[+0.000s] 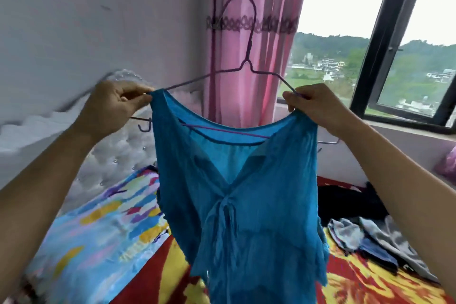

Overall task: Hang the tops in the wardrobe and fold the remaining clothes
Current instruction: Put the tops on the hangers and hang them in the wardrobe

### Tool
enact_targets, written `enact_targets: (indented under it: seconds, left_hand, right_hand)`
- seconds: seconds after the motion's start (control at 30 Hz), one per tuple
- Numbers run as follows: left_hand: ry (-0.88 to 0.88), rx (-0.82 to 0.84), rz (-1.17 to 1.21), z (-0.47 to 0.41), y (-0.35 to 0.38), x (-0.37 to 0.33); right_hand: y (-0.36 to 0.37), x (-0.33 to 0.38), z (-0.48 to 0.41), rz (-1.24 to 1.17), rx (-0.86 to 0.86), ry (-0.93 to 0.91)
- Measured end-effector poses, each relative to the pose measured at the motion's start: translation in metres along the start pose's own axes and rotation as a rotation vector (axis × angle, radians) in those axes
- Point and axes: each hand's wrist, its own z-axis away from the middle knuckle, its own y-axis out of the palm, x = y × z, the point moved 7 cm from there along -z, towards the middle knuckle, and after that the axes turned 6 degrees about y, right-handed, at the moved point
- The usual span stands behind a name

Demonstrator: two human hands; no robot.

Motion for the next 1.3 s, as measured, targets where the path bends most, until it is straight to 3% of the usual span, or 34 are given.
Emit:
enact_targets:
  seconds: [0.2,0.43,0.57,0.73,0.87,1.0,1.3]
  left_hand:
    - [-0.115,-0.234,-0.24,0.074,-0.089,-0.019]
    - [-0.488,-0.45,-0.405,0.224,-0.193,-0.057]
    - [-0.651,-0.572,-0.643,0.315,-0.269,-0.104]
    - [-0.777,-0.683,-0.819,0.404,-0.347,-0.153]
    - [-0.866,-0.66,-0.965,0.438,-0.398,-0.177]
    - [-0.972,-0.763,-1.011,0.487,-0.46,-0.204]
    - [-1.089,-0.775,-0.971,0.593,-0.604,-0.212]
  right_hand:
    - [0.057,0.055,0.026,-0.125,0.221,-0.161]
    - [0.177,0.132,0.097,-0.24,0.591,-0.325]
    - [0.249,0.208,0.159,-0.323,0.873,-0.456]
    - [0.302,0.294,0.234,-0.394,1.011,-0.583]
    - [0.337,0.337,0.267,-0.481,1.046,-0.459]
    - [0.376,0.384,0.291,-0.582,1.047,-0.261]
    - [0.439,0.514,0.349,-0.836,0.929,0.08]
